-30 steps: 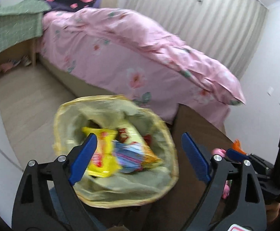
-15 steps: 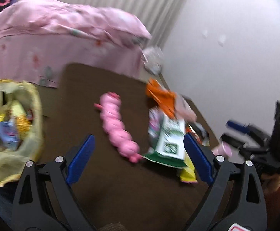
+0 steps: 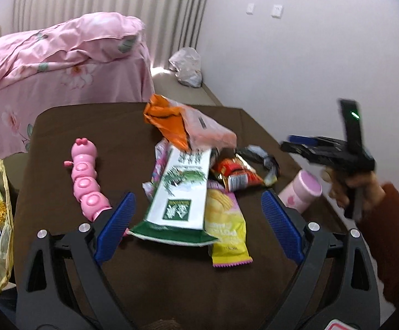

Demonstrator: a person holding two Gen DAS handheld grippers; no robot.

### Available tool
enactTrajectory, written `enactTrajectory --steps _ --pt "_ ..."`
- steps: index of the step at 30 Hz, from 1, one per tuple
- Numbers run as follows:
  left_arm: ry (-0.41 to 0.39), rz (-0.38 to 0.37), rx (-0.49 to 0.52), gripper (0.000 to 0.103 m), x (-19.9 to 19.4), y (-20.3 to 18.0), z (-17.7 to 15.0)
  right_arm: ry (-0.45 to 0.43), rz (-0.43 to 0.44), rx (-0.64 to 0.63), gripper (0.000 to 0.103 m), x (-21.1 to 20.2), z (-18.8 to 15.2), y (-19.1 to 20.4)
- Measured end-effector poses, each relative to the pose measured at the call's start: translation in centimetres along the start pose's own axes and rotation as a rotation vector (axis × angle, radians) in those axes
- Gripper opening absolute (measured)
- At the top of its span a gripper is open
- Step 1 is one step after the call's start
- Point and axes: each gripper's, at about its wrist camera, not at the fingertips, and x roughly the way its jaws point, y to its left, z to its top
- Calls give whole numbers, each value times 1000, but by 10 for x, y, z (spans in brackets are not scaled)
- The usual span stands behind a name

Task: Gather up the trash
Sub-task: 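Reach both tools back to the table and grasp the dark wrapper with the right tool, then grasp the red chip bag with the left tool while the right tool holds the dark wrapper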

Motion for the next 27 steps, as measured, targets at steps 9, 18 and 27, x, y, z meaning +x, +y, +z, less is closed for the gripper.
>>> enactTrajectory --steps 9,18,27 --pt "109 -147 133 87 37 -34 10 43 144 46 21 20 -15 -1" --pt "271 -270 319 82 119 -63 56 -113 -35 156 17 -64 -56 -12" --pt "364 -210 379 69 140 -65 43 -150 -42 198 17 -102 -118 10"
